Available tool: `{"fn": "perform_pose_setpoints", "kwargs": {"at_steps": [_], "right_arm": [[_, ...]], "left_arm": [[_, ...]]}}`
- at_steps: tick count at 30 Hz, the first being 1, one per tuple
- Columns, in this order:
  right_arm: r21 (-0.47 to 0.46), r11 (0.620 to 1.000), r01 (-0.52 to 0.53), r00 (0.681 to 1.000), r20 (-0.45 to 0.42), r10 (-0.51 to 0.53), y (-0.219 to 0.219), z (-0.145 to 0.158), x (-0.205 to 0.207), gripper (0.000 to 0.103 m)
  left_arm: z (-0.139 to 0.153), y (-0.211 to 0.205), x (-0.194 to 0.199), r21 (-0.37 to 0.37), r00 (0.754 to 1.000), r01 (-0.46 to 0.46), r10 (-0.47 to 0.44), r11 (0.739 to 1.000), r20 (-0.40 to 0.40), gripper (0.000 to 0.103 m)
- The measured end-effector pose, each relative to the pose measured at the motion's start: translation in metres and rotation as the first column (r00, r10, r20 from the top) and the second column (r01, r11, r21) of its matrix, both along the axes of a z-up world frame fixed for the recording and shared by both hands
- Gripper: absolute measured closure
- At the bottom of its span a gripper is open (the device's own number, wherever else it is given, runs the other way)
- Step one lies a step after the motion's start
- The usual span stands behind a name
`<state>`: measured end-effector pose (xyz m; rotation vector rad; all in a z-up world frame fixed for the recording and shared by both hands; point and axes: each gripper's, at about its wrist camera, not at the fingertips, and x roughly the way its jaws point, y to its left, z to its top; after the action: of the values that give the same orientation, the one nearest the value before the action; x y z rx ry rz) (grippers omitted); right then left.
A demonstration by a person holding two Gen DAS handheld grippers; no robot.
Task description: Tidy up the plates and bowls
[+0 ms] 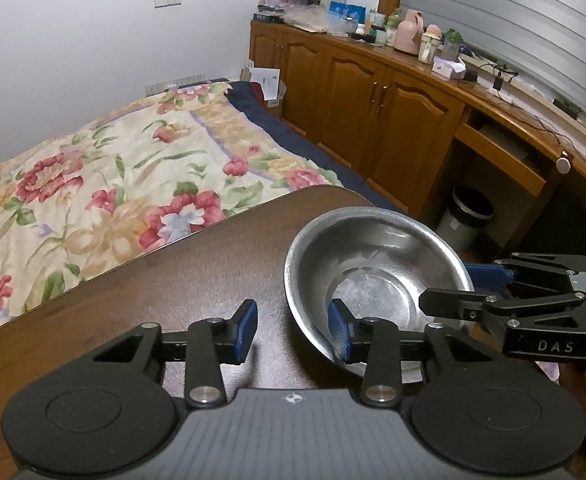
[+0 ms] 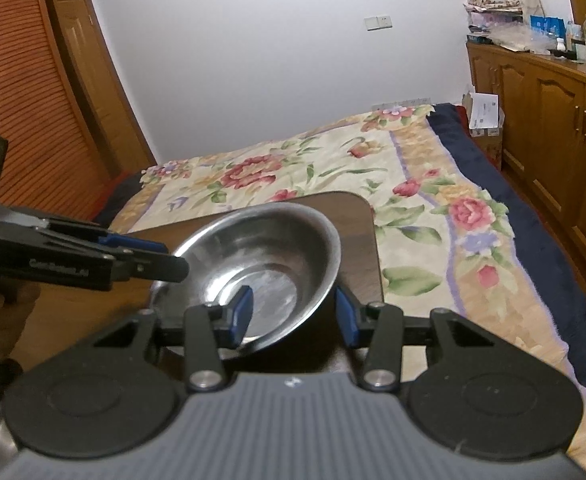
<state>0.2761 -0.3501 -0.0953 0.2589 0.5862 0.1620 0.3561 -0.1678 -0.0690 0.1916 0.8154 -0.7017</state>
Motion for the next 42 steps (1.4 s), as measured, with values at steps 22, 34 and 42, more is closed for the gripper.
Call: {"fn": "perform_pose_setpoints", "kwargs": {"at_steps": [22,34,42], "right_arm": [[0.029,0.999,-0.015,1.000,-0.024,0.016,0.004,-0.003,0.003,0.065],[0.072,0.997,-0.013,0.999,-0.040,0.016,0.005,0.001,0.000,0.072],[0.059,0.998,-0.021,1.000,-0.009,0.021,0.014,0.018,-0.009,0.072]], "left_arm": [[-0.010,-0.006,0.010,-0.010,0.997,0.001,-0.002,1.000,-0.083,0.079],[0.005,0.003,-0.003,-0.040,0.997,-0.002,-0.001,0.999,-0.073,0.084],[0.026,0.016,-0.014,-0.066,1.000,-0.001,-0.001,0.998,-0.026,0.084]]}}
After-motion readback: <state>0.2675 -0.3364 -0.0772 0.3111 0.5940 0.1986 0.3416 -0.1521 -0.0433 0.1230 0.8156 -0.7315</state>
